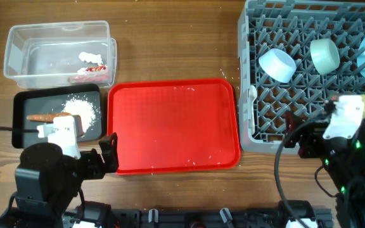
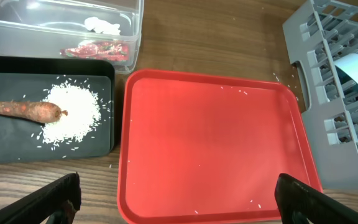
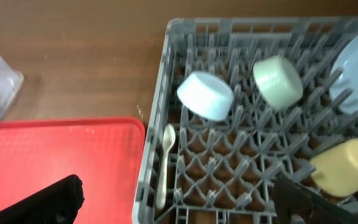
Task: Sort waste into correct bins and load items into the dishwasher rack
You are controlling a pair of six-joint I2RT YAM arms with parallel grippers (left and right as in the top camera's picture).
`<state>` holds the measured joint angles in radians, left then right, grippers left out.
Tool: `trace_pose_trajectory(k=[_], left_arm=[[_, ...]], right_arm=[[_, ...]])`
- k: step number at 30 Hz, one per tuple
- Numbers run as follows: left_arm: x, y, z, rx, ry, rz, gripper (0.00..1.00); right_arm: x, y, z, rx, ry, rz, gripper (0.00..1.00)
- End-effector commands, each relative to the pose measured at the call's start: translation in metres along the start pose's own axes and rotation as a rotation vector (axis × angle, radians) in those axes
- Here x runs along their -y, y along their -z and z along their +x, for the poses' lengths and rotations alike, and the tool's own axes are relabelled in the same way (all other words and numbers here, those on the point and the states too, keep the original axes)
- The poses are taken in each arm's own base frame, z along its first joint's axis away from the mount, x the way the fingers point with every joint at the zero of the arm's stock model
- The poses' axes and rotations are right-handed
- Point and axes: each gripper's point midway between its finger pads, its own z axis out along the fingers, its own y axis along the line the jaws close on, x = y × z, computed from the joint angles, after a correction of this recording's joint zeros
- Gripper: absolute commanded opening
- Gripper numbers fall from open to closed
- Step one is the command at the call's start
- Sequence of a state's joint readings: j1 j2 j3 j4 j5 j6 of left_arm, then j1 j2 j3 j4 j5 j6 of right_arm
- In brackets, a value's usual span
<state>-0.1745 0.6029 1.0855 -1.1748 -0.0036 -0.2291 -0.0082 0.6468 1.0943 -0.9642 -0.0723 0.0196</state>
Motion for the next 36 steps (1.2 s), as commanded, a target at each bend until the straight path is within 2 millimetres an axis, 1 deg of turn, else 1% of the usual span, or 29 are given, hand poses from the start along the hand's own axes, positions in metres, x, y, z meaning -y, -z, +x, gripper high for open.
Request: trace_pose_trajectory(k=[1,4,6,8,10,14,15,17,19,20,22,23,36], left_arm=[[-0.004,0.000,-0.001,0.008,-0.009,-0.020,1.00],[-0.004,0.000,-0.001,0.008,-0.008,-0.020,1.00],[-0.004,0.000,-0.001,0.008,-0.008,-0.020,1.00],[-0.004,0.000,-0.001,0.008,-0.008,-0.020,1.00],[-0.004,0.000,-0.001,0.008,-0.008,-0.020,1.00],[-0.004,0.000,-0.001,0.008,-0.008,-0.020,1.00],[-0.004,0.000,-0.001,0.008,-0.008,-0.020,1.00],[-0.004,0.000,-0.001,0.008,-0.008,-0.020,1.00],[-0.004,0.000,-0.001,0.008,-0.008,-0.020,1.00],[-0.004,0.000,-0.001,0.008,-0.009,-0.020,1.00],[-0.004,0.000,-0.001,0.008,-0.009,-0.020,1.00],[-0.004,0.000,-0.001,0.008,-0.008,-0.020,1.00],[-0.004,0.000,-0.001,0.008,-0.008,-0.020,1.00]], right_arm=[[0.002,0.008,-0.006,0.157,0.031,0.013,1.00],[-0.006,-0.003,-0.001,0.325,0.050,-0.032,1.00],[-0.010,-0.015,0.005,0.472,0.065,-0.056,1.00],[-0.016,-0.025,0.015,0.592,0.078,-0.089,1.00],[-0.020,-0.035,0.027,0.671,0.082,-0.116,1.00],[-0.019,-0.038,0.039,0.800,0.096,-0.110,1.00],[-0.017,-0.040,0.042,0.808,0.094,-0.104,1.00],[-0.016,-0.051,0.052,0.786,0.098,-0.095,1.00],[-0.015,-0.066,0.069,0.700,0.114,-0.091,1.00],[-0.014,-0.076,0.081,0.633,0.110,-0.087,1.00],[-0.013,-0.088,0.100,0.542,0.106,-0.087,1.00],[-0.013,-0.091,0.105,0.518,0.100,-0.089,1.00],[-0.012,-0.093,0.106,0.510,0.099,-0.088,1.00]])
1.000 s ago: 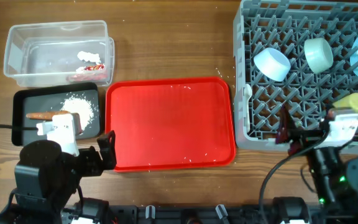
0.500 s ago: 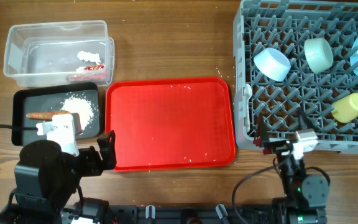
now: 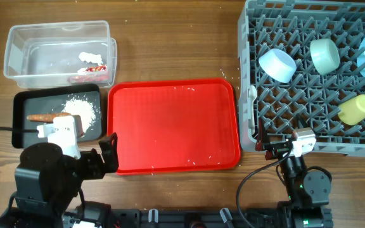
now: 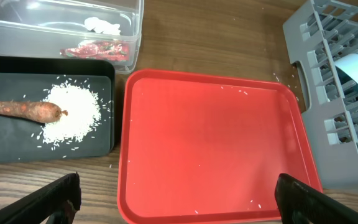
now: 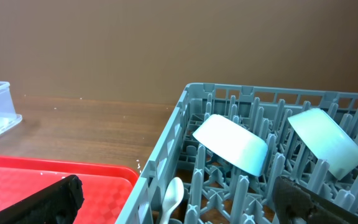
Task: Sort waste into correct bins and load items into the dishwasher rack
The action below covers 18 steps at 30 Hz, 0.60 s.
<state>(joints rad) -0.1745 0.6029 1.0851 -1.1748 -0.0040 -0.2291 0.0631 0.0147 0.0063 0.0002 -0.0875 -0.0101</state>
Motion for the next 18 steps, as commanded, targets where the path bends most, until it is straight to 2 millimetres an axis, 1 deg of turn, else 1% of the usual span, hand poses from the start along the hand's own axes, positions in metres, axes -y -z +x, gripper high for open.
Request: trace_pose_trajectory(k=[1,12,15,17,18], left_arm=[[-0.004,0.000,-0.001,0.008,-0.008,-0.019,1.00],[-0.004,0.000,-0.001,0.009,-0.009,-0.019,1.00],[-0.009,0.002,0.003,0.020,-0.006,-0.038,1.00],[-0.016,-0.004,0.008,0.057,0.006,-0.053,1.00],[-0.019,-0.010,0.011,0.082,-0.006,-0.053,1.00]], right_arm=[[-0.001,0.000,-0.001,0.005,0.010,-0.003,1.00],[-0.001,0.000,-0.001,0.005,0.010,-0.003,0.99],[-0.001,0.000,-0.001,0.005,0.010,-0.003,1.00],[-0.001,0.000,-0.001,0.005,0.010,-0.003,1.00],[-0.001,0.000,-0.001,0.005,0.010,-0.003,1.00]])
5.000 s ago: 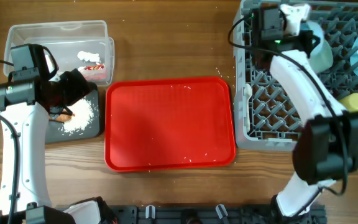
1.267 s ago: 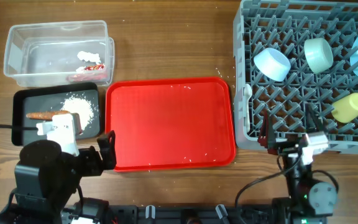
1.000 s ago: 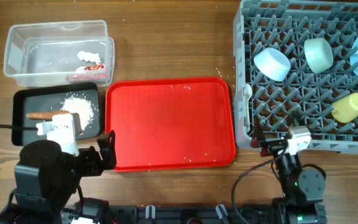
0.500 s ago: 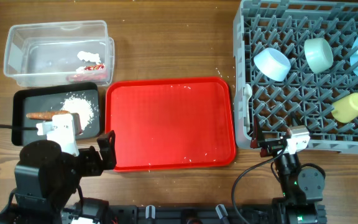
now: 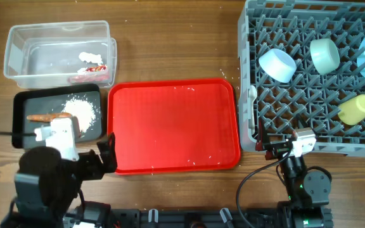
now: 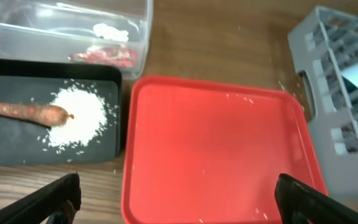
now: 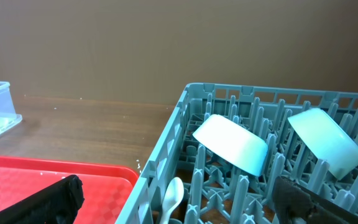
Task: Sort waste into correct bins and load items into the dishwasher rack
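The red tray holds only a few rice grains. To its right, the grey dishwasher rack contains a white bowl, a pale green cup, a yellow cup, a blue plate and a white spoon. A carrot and a heap of rice lie in the black tray. My left gripper hangs open over the red tray's near left edge. Open too, my right gripper sits low at the rack's near left corner.
A clear plastic bin with a red wrapper and white scraps stands at the back left, behind the black tray. Both arm bases stand along the table's near edge, and cables trail beside them.
My left arm has drawn back a little toward the table's near edge, and its view of the trays has shifted. The right arm has not moved. Nothing on the table changed place.
At first my right gripper was open above the rack's near right part, over the yellow cup. Then it was down at the table's near edge by the rack's corner, the cup lying in the rack. It stays there now, while the left arm has edged back.
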You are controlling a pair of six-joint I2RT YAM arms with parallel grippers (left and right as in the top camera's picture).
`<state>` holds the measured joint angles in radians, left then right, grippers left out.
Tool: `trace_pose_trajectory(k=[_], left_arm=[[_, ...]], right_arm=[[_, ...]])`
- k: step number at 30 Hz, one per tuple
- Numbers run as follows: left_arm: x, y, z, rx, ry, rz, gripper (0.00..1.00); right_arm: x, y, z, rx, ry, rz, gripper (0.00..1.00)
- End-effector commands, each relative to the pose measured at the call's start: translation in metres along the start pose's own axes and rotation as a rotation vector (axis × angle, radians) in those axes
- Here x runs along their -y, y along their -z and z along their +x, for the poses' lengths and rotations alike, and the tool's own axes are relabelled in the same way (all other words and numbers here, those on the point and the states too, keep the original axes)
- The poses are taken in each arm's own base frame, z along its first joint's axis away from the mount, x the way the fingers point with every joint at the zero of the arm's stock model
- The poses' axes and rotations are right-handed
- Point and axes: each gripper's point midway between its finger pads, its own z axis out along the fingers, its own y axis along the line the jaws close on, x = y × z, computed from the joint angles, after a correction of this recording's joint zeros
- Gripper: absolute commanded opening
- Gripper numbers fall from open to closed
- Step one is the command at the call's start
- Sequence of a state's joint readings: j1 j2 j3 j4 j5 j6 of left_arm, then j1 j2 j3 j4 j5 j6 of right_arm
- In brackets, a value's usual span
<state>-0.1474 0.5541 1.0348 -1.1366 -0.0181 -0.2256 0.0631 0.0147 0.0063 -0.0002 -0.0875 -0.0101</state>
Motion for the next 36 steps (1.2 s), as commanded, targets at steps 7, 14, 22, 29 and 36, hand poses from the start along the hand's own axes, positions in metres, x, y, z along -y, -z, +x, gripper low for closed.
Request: trace_pose_trajectory(k=[7,14,22,29,36], left_arm=[[-0.020,-0.061,0.025,0.338,-0.031,0.030,1.00],[-0.011,-0.090,0.016,0.657,-0.096,0.142,1.00],[-0.014,-0.121,0.046,0.570,-0.194,0.128,1.00],[-0.014,-0.120,0.046,0.573,-0.195,0.128,1.00],[-0.014,-0.120,0.046,0.573,-0.195,0.128,1.00]], right_arm=[[-0.001,0.000,-0.001,0.005,0.010,-0.003,1.00],[-0.001,0.000,-0.001,0.005,0.010,-0.003,1.00],[-0.001,0.000,-0.001,0.005,0.010,-0.003,1.00],[-0.001,0.000,-0.001,0.005,0.010,-0.003,1.00],[-0.001,0.000,-0.001,0.005,0.010,-0.003,1.00]])
